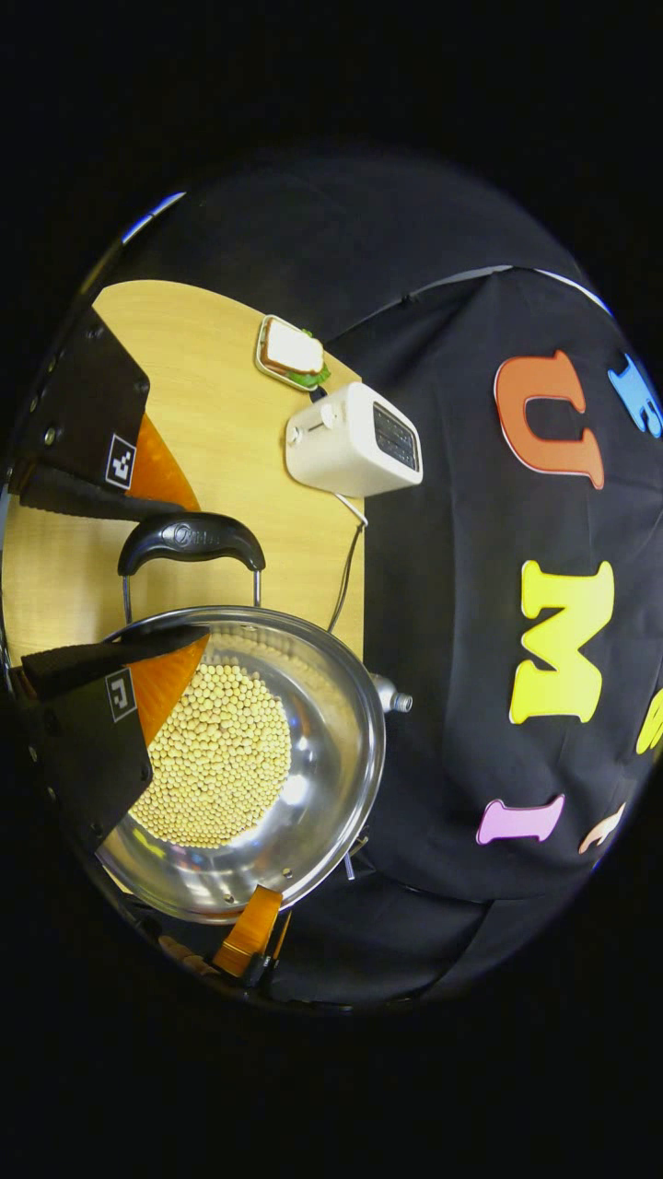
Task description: First push the handle of the pot to place it horizontally, then grasp the pot with both hands and set it on the induction cooktop.
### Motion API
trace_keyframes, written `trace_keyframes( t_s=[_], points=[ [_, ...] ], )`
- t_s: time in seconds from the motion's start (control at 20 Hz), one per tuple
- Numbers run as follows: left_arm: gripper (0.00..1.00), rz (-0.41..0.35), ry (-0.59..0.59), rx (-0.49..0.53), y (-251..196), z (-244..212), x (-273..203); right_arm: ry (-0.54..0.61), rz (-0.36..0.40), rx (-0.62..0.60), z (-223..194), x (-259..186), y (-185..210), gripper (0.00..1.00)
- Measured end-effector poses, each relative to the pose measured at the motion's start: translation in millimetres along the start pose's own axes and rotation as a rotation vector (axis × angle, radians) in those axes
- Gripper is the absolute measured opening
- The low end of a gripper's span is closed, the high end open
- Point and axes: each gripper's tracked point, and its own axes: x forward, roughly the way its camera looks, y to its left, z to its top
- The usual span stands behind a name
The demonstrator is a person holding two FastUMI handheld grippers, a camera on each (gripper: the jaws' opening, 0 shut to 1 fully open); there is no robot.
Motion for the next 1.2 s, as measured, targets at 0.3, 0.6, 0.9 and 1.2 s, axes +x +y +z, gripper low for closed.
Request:
trace_keyframes(
  t_s=[0.3, 0.6, 0.9, 1.2],
  points=[
    [0.55, -0.033, -0.002, 0.013, -50.8, 2.7, 20.4, -0.007, -0.038, 0.007, 5.0, 0.2, -51.6, 0.52],
    [0.55, -0.044, 0.010, 0.018, -65.3, 0.3, 48.8, 0.014, -0.049, 0.020, -2.5, 24.1, -72.3, 0.50],
    [0.55, -0.036, 0.029, 0.022, -76.3, -5.8, 66.6, 0.009, -0.043, -0.002, -11.4, 57.9, -74.3, 0.52],
    [0.55, -0.035, 0.050, 0.017, -83.3, -14.2, 100.7, 0.043, -0.050, -0.003, -29.3, 90.1, -84.5, 0.52]
  ],
)
